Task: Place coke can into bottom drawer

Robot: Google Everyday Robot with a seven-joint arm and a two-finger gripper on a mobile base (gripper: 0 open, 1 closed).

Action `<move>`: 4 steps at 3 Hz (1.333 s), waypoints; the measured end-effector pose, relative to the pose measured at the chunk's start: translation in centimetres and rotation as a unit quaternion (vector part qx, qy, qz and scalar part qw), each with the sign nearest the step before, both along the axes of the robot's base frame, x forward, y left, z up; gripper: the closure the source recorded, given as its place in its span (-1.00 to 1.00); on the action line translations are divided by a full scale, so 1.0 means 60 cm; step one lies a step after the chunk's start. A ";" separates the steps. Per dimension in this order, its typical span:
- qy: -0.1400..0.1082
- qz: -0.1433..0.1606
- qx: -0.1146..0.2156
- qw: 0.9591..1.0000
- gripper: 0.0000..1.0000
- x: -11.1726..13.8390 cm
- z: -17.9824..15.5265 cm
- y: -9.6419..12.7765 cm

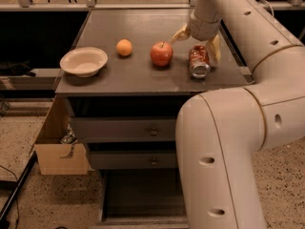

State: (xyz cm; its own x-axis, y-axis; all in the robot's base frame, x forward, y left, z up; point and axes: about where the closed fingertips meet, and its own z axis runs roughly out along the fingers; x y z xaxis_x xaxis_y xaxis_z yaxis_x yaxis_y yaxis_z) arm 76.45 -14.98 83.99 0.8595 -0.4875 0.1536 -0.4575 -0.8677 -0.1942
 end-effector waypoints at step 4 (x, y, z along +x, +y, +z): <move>0.000 0.000 0.000 1.000 0.77 0.000 0.000 0.000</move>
Offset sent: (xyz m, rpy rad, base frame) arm 0.0000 0.0000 0.0000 0.0000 0.0000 0.0000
